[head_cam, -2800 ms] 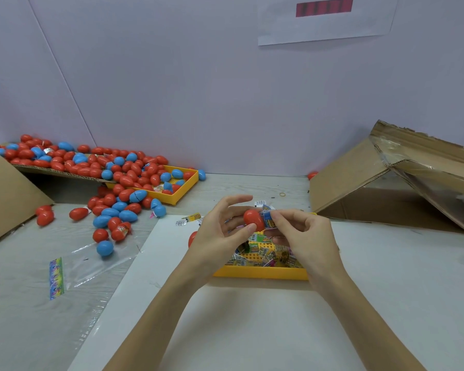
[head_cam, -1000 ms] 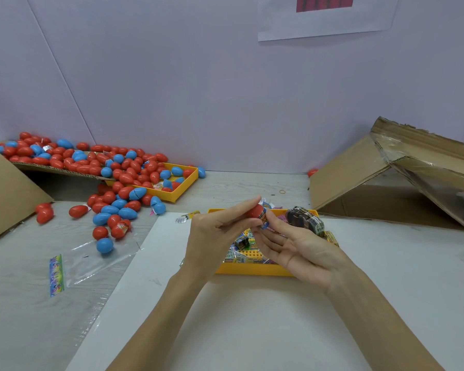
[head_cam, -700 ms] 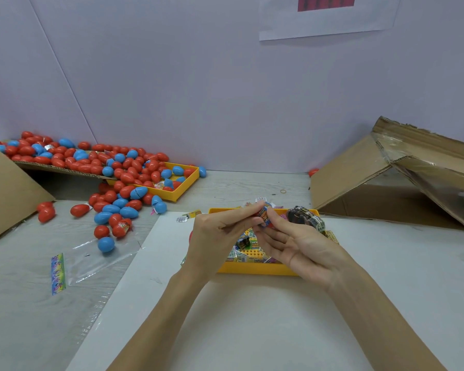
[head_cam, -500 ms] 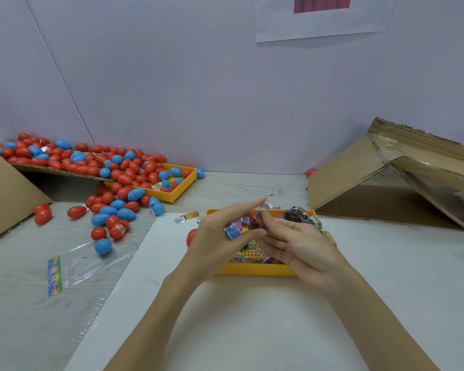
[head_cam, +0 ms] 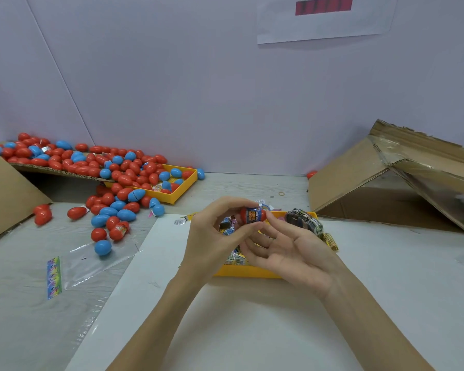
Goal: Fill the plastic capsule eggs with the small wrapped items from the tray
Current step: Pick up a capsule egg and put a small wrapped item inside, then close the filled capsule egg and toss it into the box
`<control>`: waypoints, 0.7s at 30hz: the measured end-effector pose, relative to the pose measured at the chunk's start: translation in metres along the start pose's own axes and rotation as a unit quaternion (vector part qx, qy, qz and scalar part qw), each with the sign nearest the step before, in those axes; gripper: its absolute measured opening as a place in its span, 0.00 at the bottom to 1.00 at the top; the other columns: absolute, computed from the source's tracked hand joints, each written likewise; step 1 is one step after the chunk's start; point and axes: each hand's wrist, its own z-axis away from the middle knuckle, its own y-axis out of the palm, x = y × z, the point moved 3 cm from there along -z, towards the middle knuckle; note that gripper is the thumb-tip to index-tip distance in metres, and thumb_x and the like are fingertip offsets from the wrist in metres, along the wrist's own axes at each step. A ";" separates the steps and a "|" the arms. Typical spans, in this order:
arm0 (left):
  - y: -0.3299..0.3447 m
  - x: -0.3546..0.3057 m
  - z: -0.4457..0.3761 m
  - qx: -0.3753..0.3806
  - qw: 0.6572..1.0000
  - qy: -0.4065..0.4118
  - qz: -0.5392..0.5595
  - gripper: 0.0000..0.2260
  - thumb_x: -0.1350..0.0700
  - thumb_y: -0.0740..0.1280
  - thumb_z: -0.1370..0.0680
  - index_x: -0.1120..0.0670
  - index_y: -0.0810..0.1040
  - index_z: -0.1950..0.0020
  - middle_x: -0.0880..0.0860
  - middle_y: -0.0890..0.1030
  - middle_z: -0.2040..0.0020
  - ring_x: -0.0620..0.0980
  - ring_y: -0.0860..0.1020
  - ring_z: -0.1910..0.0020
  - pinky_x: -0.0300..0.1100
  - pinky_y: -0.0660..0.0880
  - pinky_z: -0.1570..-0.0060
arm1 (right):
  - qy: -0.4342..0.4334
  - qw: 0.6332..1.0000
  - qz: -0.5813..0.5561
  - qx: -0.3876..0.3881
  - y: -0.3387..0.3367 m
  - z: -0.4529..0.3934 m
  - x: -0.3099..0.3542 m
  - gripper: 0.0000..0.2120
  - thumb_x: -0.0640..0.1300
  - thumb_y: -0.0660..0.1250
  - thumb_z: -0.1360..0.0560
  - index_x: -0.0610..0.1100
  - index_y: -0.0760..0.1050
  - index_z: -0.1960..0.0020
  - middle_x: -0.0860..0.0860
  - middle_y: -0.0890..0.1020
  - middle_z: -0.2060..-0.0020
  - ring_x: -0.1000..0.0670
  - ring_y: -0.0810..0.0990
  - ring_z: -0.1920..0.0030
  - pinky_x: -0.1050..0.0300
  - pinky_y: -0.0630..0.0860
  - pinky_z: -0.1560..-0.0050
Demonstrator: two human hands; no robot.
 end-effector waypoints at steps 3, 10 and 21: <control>0.001 -0.001 0.000 -0.003 1.000 -0.002 -0.009 0.15 0.54 0.77 0.26 0.54 0.83 0.41 0.47 0.84 0.46 0.56 0.82 0.43 0.43 0.80 0.44 | -0.020 0.999 0.030 -0.002 -0.003 -0.002 0.001 0.15 0.40 0.74 0.24 0.34 0.81 0.39 0.35 0.82 0.41 0.37 0.84 0.42 0.42 0.81 0.40; 0.005 0.001 0.002 0.045 0.995 0.027 -0.087 0.19 0.57 0.78 0.27 0.53 0.81 0.38 0.46 0.83 0.43 0.46 0.81 0.42 0.37 0.79 0.44 | -0.258 0.834 0.468 -0.135 -0.004 -0.002 0.006 0.11 0.49 0.71 0.21 0.44 0.84 0.45 0.48 0.88 0.54 0.49 0.87 0.52 0.57 0.83 0.57; -0.008 0.000 -0.003 -0.018 0.991 -0.053 -0.122 0.10 0.45 0.72 0.28 0.37 0.79 0.47 0.38 0.79 0.45 0.37 0.79 0.47 0.25 0.75 0.54 | -0.405 0.908 -0.004 -0.106 0.022 0.017 0.146 0.26 0.50 0.63 0.17 0.30 0.69 0.30 0.37 0.83 0.42 0.44 0.85 0.43 0.57 0.83 0.47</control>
